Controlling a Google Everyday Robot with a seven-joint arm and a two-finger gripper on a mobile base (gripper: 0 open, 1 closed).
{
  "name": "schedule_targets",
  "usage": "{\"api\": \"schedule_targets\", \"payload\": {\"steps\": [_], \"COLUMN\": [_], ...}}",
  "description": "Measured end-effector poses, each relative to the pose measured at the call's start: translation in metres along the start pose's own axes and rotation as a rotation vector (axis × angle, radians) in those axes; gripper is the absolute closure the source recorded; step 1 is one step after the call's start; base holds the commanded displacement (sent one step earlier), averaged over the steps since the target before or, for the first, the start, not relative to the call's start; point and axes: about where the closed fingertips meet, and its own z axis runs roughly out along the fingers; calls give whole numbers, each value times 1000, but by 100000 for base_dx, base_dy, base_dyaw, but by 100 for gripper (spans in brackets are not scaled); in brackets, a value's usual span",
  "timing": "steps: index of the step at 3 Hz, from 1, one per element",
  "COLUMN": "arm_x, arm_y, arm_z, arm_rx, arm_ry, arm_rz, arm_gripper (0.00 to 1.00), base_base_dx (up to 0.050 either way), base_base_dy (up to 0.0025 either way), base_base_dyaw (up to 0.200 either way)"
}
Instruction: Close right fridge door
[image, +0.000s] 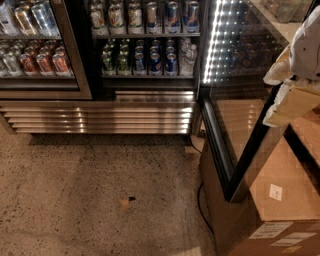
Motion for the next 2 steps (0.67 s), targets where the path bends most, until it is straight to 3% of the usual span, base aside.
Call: {"api": "schedule_targets", "payload": {"steps": [2], "arm_x": [0], "arm_y": [0], "arm_z": [0], "arm_rx": [3], "arm_ry": [0], "arm_rz": [-1], "arm_gripper": [88], "base_base_dx": [0], "base_base_dy": [0], "base_base_dyaw": [0]}}
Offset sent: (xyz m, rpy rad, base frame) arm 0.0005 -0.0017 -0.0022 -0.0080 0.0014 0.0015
